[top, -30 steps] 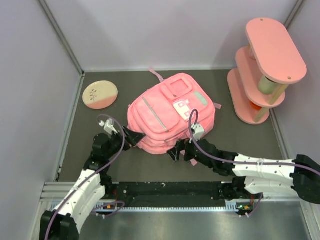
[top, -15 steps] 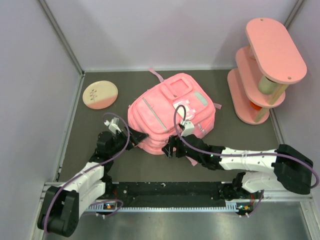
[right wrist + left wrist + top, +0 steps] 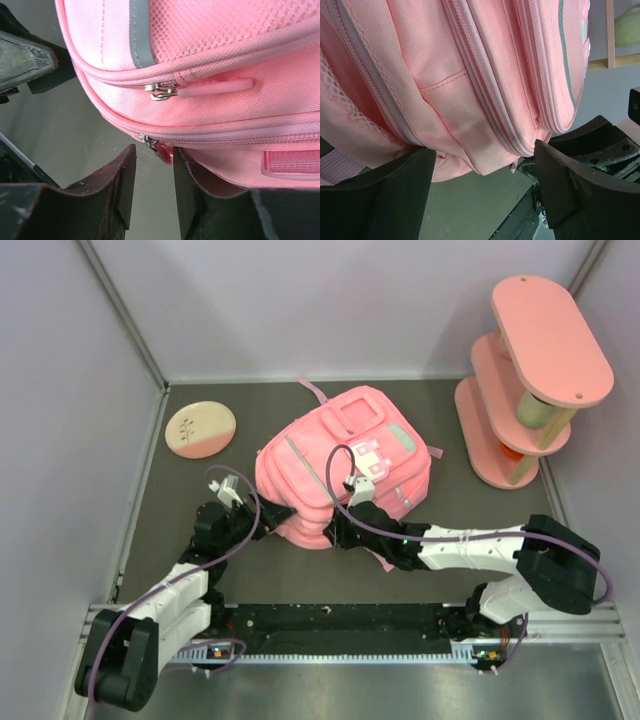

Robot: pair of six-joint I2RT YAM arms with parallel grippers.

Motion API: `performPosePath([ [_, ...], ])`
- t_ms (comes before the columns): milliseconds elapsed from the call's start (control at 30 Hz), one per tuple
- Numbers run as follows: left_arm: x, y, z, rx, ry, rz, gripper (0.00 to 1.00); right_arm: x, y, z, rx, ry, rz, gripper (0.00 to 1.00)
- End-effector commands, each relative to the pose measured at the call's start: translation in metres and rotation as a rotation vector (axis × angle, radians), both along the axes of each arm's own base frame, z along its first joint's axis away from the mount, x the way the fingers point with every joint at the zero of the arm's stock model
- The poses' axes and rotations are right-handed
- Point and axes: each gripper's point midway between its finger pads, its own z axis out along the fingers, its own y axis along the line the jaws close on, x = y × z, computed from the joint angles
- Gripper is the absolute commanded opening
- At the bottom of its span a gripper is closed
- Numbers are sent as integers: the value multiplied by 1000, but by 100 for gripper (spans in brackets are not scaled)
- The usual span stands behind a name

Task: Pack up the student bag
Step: Zip the student bag at the center of the board.

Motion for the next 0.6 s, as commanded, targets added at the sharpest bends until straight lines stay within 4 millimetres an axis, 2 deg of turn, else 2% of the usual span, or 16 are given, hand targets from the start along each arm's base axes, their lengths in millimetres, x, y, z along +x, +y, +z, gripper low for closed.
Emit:
performPosePath([
  [0, 2, -3, 6, 5, -37, -18, 81, 15, 12, 15, 33, -10, -30, 34],
  [100, 3, -3, 6, 7, -41, -17, 76, 15, 12, 9, 20, 0, -31, 27],
  [200, 4, -2, 5, 10, -32, -7, 59, 17, 14, 11, 22, -5, -27, 8],
  [233, 4, -1, 5, 11, -29, -6, 48, 16, 14, 11, 19, -7, -25, 1],
  [333, 5, 0, 6, 17, -32, 2, 32, 19, 13, 14, -6, -23, -24, 0],
  [367, 6, 1, 7, 20, -38, 7, 22, 19, 11, 15, -25, -35, -12, 0],
  [467, 7, 5, 7, 39, -45, 29, 0, 21, 9, 24, -47, -68, 0, 0],
  [567, 9, 10, 6, 77, -50, 55, 0, 22, -2, 32, -80, -102, -4, 0],
])
